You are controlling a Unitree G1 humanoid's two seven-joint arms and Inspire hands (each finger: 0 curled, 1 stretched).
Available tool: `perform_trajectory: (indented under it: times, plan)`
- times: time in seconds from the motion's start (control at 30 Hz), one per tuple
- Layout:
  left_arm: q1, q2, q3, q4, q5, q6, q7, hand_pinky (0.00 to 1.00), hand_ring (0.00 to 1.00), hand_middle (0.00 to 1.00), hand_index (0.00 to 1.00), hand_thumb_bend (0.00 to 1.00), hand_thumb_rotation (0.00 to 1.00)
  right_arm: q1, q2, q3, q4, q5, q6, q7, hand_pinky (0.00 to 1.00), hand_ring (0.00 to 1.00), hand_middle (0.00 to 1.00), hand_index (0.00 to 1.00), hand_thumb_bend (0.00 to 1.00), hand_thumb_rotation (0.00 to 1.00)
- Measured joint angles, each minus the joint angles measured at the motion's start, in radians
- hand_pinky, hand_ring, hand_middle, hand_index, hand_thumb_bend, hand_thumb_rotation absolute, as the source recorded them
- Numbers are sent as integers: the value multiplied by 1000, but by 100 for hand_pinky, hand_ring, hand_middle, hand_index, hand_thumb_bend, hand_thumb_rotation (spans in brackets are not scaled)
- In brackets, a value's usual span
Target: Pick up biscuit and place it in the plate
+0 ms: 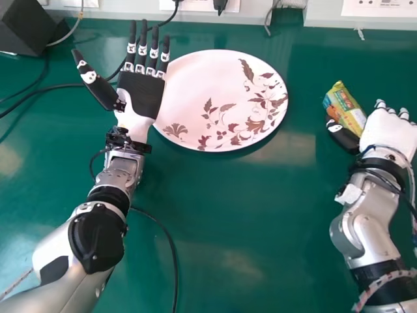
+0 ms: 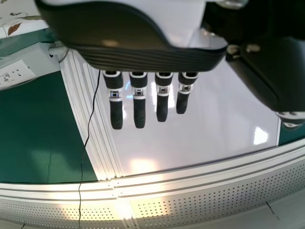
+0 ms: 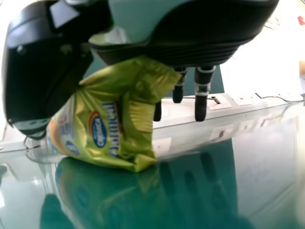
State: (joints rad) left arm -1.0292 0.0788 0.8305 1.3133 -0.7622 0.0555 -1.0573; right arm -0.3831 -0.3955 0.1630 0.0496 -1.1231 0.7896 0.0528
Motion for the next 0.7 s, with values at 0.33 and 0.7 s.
perform_trajectory:
  times: [0.33, 0.7]
  plan:
    - [0, 0, 0, 0, -4, 10, 0, 87, 86, 93, 96, 100, 25, 20, -45, 1, -52, 58, -75, 71, 79, 88, 90, 98, 92, 40]
    - [0, 4, 1, -1, -5, 31, -5, 84, 86, 93, 95, 100, 30, 45, -100, 11, -116, 52, -105, 187, 78, 89, 91, 99, 91, 40]
